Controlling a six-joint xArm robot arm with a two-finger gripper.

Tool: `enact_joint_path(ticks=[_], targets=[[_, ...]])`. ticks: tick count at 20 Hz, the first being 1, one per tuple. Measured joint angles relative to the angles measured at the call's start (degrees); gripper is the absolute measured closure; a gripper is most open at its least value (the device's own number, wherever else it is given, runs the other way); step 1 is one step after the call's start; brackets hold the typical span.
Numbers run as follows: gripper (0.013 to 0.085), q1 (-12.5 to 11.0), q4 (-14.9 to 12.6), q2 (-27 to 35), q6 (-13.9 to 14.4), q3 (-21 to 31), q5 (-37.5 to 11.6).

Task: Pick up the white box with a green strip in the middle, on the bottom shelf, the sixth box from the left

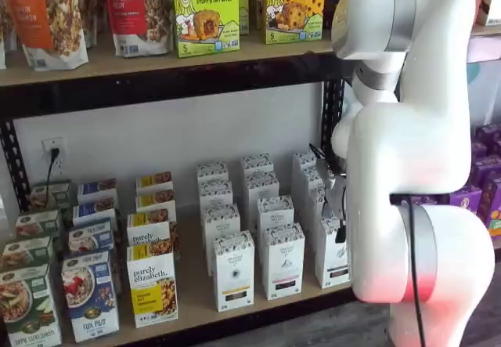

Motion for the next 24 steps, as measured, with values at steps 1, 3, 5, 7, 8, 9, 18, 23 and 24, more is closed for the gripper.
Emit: enact_joint_path(ticks=[1,3,5,7,8,9,18,23,24], targets=[[0.0130,-0.02,-1.76,0.33,1.57,-0.47,0.27],[0.0130,0.03,-4.93,2.02,4.54,-2.58,1.01],[0.0130,0.21,-5.56,3.44,5.29,-4.26,1.43],[0.0130,0.38,-4.15,4.75,4.20,-5.68,1.21],[0.0130,0.41,-2.98,5.39,3.21,-6.44,1.16],[0.0130,0.39,-2.05,6.02,2.37,-7.28,1.10],[0.0130,-0.09,-4.71,13.94,4.39,-16.71,0.78],[0.0130,-0.22,-7.87,18.14,7.11,-21.58,0.84],[0.0130,-0.23,-8.40,18.65,7.55,-22.11,0.77]])
